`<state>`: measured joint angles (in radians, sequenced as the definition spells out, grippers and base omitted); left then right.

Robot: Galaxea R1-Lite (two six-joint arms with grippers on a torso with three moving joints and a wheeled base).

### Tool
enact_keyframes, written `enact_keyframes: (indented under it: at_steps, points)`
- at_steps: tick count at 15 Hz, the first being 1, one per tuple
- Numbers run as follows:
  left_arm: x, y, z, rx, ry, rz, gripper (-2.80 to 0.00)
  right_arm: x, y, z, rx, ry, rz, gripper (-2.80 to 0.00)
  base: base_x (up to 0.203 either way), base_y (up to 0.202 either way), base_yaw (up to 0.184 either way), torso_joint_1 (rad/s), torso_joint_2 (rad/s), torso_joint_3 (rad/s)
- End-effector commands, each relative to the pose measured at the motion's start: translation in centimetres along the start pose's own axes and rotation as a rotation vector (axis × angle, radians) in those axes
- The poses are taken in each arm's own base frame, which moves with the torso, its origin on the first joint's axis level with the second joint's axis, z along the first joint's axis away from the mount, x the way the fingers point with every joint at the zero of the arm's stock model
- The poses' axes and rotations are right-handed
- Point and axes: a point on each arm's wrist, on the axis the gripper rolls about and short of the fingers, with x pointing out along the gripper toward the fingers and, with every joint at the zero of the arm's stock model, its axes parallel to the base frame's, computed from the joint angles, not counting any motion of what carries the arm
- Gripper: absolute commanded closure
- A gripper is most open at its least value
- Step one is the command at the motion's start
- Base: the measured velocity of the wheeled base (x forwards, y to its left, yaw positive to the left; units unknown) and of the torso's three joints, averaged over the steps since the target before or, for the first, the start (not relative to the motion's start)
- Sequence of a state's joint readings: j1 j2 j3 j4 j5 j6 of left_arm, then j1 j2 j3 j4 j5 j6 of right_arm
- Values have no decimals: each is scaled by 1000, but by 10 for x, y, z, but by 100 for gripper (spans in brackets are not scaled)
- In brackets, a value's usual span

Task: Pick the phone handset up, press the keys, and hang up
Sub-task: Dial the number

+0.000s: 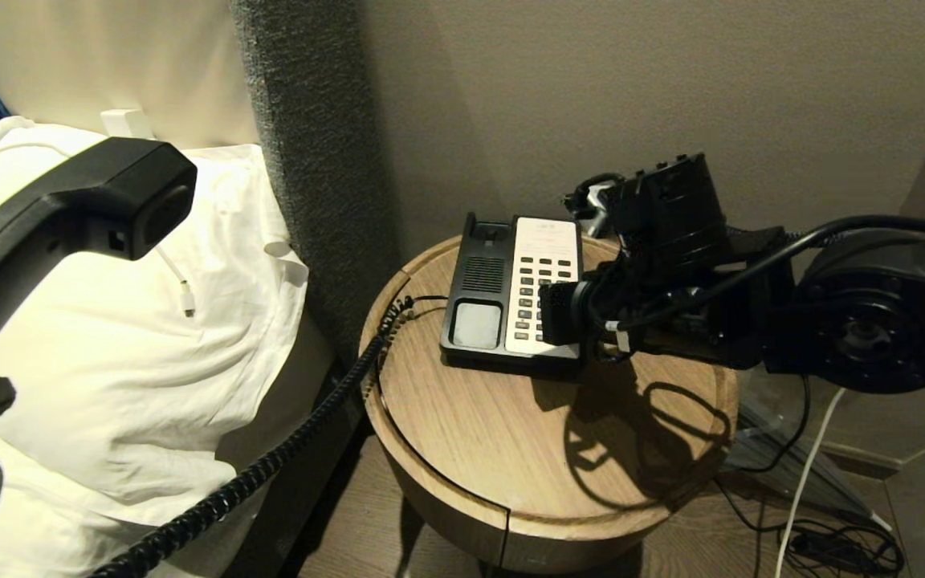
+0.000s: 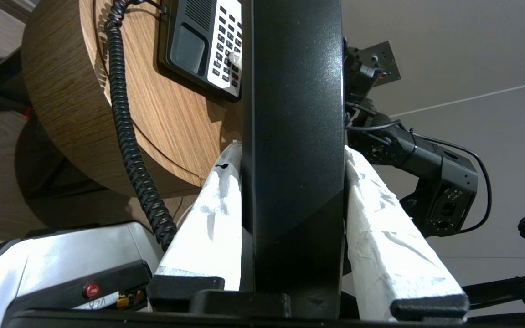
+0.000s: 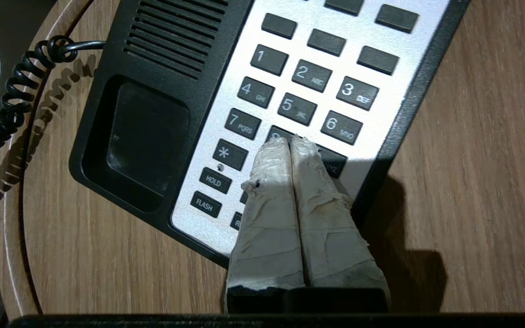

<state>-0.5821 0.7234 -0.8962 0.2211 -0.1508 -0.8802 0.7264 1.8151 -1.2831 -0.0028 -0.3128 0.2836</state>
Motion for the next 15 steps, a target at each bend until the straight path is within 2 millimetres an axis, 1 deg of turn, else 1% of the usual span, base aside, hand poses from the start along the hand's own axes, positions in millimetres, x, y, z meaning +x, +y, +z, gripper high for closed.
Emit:
enact_keyframes:
  at_steps: [1, 3, 6, 11, 15]
  points:
    - [0, 0, 0, -6, 3, 1, 0, -7, 2, 7, 13, -39, 16, 0, 0, 0, 0, 0, 0, 0]
    - [0, 0, 0, -7, 2, 0, 0, -8, 4, 11, 17, -50, 22, 0, 0, 0, 0, 0, 0, 0]
    - [0, 0, 0, -5, 3, 1, 0, -8, 7, 8, 10, -41, 31, 0, 0, 0, 0, 0, 0, 0]
    - [1, 2, -2, -7, 10, 7, 0, 6, 15, 3, -2, -19, 34, 0, 0, 0, 0, 0, 0, 0]
    - [0, 3, -2, -7, 9, 8, 0, 9, 18, 5, -3, -26, 39, 0, 0, 0, 0, 0, 0, 0]
